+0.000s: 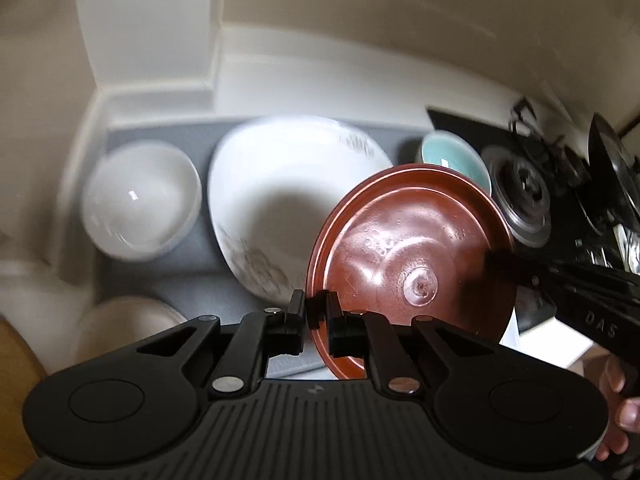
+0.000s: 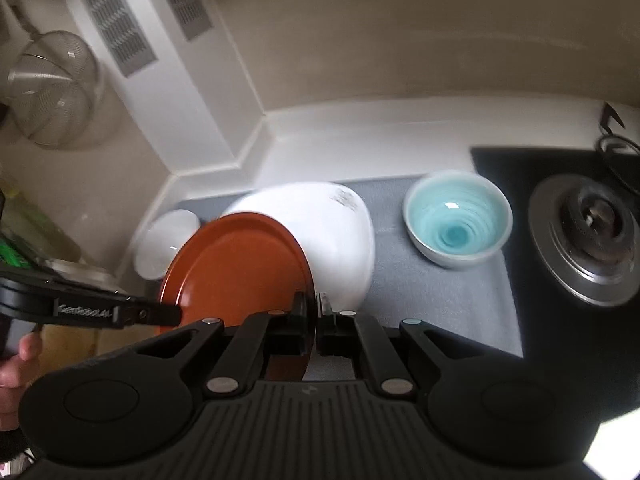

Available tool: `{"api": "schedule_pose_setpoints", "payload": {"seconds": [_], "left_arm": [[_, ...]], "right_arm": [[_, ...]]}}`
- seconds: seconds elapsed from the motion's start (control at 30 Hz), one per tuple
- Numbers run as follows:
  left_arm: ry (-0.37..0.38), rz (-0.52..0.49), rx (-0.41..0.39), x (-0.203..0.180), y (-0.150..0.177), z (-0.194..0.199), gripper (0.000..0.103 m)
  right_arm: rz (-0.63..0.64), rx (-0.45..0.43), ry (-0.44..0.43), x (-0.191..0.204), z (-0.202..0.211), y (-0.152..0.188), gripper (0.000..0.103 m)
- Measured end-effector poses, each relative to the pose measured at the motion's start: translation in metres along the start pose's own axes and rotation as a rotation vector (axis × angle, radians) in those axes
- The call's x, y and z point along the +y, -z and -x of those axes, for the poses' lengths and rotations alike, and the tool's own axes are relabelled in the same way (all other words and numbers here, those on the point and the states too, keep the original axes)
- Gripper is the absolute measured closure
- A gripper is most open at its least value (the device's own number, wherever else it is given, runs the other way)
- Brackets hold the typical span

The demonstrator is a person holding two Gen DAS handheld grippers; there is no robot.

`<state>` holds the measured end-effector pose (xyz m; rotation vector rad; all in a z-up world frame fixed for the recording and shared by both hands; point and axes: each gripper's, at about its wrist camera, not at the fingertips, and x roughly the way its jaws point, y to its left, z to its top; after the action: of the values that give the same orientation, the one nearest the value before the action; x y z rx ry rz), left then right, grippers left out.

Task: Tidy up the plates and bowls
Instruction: 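Carry the brown plate onto the stacked white plates and open both grippers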

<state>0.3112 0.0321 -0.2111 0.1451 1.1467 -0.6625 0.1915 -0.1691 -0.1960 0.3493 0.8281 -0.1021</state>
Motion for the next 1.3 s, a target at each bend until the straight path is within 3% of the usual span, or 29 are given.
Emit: {"api": "schedule_pose_setpoints", "payload": {"seconds": [0.2,0.47,0.63,1.0,1.1,1.2,1.3], "left_arm": [[0.041,0.042,-0.088,0.008,-0.019,0.035,0.093],[0.034,0.037,-0.281,0.002,-0.035,0.091,0.092],[-0.023,0.011,-0.338,0.002,-0.049,0.07,0.092],[-0.067,0.138,-0.071,0.031,-0.069,-0.056,0.092],[-0.078,0.141,-0.043,0.035,-0.069,-0.074,0.092],[-0.102,0.137,-0.037,0.037,-0.07,-0.087,0.092],[-0.1,0.154,-0.028,0.041,-0.069,-0.094,0.092]], "right_arm": [[0.007,-0.146,-0.004,0.017,0.027,-0.024,0.097],[0.063,-0.195,0.005,0.037,0.049,-0.061,0.097],[0.075,-0.184,-0.013,0.03,0.024,-0.071,0.097],[-0.03,-0.009,0.049,-0.01,-0.091,-0.056,0.098],[-0.025,0.019,0.061,-0.011,-0.108,-0.053,0.098],[-0.108,0.051,0.031,-0.02,-0.121,-0.046,0.098],[-0.075,0.066,0.046,-0.019,-0.13,-0.042,0.098]]}}
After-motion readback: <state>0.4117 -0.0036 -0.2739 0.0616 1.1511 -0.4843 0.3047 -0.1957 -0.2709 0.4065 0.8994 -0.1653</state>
